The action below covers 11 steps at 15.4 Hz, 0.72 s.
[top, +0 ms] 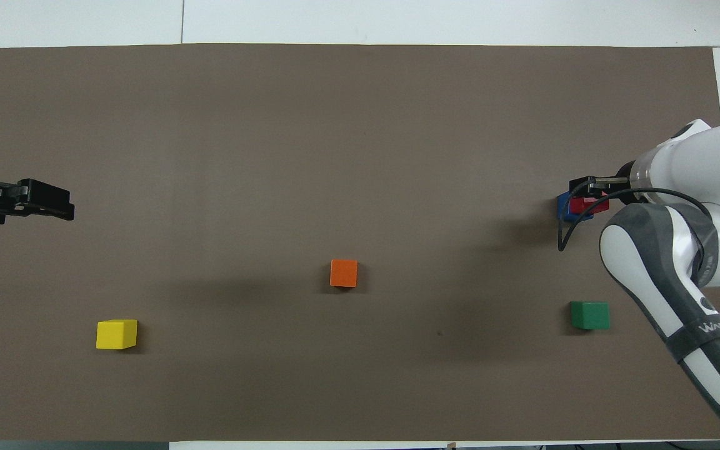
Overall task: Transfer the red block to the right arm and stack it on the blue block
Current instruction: 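Open the right gripper and lift it away from the stack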
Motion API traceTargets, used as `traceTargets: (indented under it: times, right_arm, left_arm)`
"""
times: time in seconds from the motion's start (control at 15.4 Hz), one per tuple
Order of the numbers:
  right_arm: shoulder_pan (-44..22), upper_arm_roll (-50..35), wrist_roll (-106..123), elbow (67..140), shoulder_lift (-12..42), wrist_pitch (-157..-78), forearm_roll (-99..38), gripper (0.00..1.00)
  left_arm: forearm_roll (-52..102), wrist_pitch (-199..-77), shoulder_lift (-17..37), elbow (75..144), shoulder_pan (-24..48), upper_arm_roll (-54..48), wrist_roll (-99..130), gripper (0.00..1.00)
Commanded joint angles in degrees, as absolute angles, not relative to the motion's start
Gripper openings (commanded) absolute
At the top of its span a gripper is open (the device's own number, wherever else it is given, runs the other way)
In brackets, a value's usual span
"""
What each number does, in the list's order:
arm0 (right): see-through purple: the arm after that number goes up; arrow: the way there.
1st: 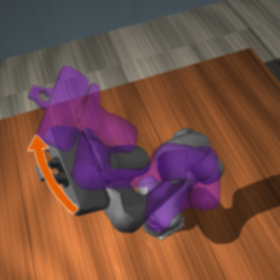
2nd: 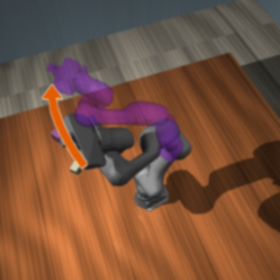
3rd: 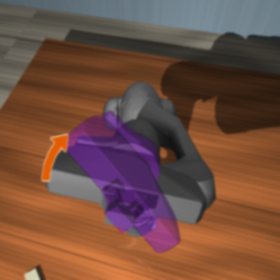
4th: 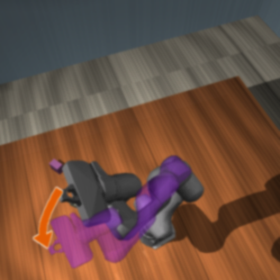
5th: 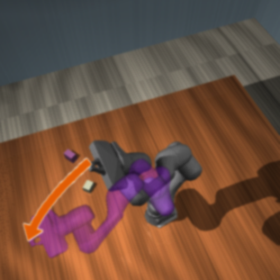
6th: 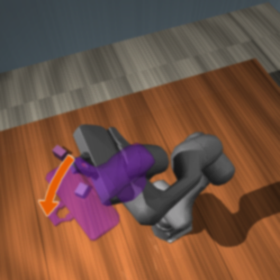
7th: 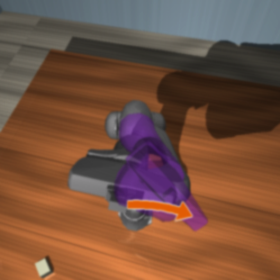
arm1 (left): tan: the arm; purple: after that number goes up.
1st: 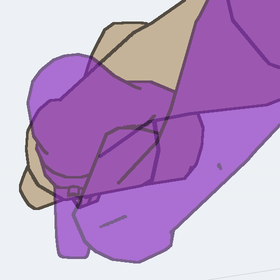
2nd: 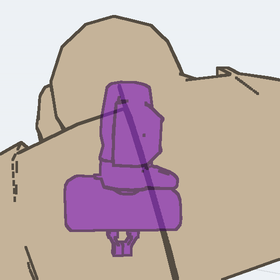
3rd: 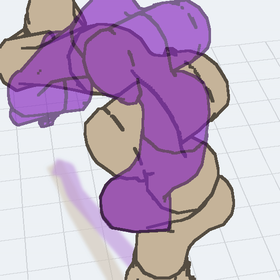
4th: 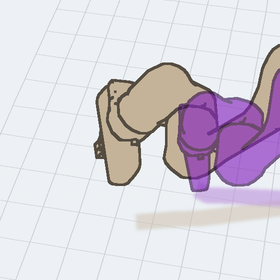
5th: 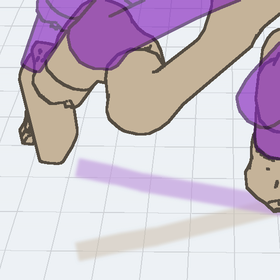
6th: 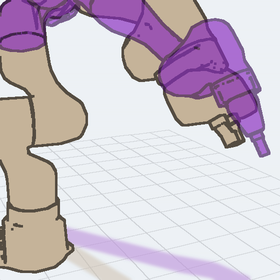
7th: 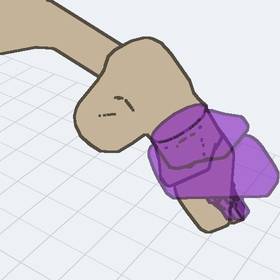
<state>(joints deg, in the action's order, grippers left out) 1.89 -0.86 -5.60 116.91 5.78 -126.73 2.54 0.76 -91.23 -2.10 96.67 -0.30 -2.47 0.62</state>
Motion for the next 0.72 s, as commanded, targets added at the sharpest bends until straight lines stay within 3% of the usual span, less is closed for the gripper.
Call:
traceTargets:
  times: [0.0,0.33,0.65]
  right_arm:
    - [2.0,-1.2,-5.4,114.1,3.8,-121.0,-0.2,0.98]
    - [2.1,-1.1,-4.2,112.1,-1.9,-111.0,-1.9,1.0]
    - [2.2,-1.1,-2.5,103.4,-2.5,-96.4,-1.8,1.0]
  left_arm:
    - [-0.2,-90.5,-3.3,96.9,0.4,-2.0,-0.1,1.0]
    - [-0.2,-90.3,-3.9,97.3,-0.1,-2.2,0.0,1.0]
    - [0.0,-90.9,-3.7,97.2,0.4,-2.6,0.1,1.0]
